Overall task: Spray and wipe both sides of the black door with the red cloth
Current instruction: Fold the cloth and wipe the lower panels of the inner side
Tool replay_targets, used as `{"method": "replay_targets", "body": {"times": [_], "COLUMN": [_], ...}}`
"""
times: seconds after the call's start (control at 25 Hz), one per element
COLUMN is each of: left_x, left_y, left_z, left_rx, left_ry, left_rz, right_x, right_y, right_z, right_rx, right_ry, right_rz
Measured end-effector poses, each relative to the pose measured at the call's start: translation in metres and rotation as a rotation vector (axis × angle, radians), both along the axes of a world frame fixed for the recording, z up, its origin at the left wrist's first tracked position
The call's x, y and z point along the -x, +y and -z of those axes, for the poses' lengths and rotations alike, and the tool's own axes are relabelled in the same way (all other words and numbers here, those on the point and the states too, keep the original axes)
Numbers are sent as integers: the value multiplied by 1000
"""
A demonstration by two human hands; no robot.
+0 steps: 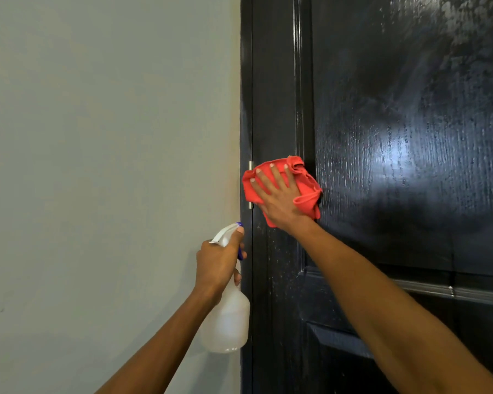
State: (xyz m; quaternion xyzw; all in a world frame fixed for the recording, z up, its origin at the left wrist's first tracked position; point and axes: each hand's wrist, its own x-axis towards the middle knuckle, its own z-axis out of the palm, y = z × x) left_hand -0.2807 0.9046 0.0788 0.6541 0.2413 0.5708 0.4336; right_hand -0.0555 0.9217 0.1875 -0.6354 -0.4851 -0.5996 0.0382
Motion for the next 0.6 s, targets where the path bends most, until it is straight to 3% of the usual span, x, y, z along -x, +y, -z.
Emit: {"method": "replay_targets", "body": {"times": [0.12,0.28,0.6], "left_x": [2,4,18], "left_y": [2,-6,-10], "left_z": [13,39,103], "left_rx": [12,47,163], "left_ry": [13,47,100], "left_rz": [-15,-5,0], "right_x": [-5,-13,-30], "right_y": [5,1,-33], "right_z": [54,147,339], "right_rx": [66,309,1004], "right_ry": [-9,-36,-335], "right_rz": [-89,-210,-163]}}
